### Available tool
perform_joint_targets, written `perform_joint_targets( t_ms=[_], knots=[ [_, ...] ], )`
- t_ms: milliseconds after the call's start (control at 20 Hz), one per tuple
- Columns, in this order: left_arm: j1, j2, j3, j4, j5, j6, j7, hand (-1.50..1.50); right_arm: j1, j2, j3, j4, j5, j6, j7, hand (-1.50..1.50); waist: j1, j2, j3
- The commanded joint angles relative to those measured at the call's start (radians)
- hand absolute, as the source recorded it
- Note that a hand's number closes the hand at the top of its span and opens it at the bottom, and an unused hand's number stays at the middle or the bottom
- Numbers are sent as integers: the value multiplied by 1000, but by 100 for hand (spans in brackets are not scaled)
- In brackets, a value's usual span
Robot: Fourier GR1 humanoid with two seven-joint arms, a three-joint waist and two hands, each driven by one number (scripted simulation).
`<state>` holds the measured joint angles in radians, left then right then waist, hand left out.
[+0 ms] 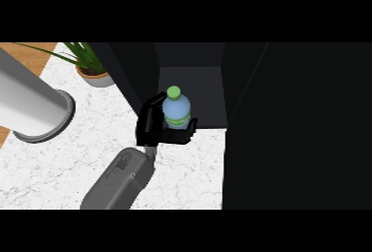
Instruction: Pick up the bottled water, place it into the cabinet and close the cabinet
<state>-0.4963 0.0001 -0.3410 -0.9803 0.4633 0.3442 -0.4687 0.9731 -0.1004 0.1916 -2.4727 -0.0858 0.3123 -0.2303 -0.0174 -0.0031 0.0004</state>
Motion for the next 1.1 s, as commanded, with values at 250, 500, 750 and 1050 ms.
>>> perform_joint_targets(
  t_ms=[250,500,750,1050],
  knots=[
    [-276,0,-104,186,78,245,85,150,-33,4,-12,-47,-83,7,55,-150,-28,11,-1],
    [-383,0,-24,348,112,205,72,150,-44,-8,-96,-13,-124,32,22,-150,-28,12,-1],
    [-482,0,-45,506,58,241,77,150,-20,-10,-79,-46,-132,56,24,-150,-46,14,0],
    [-568,10,23,714,18,278,72,150,-67,-7,-105,-35,-136,47,32,-150,-44,25,-1]
  ],
)
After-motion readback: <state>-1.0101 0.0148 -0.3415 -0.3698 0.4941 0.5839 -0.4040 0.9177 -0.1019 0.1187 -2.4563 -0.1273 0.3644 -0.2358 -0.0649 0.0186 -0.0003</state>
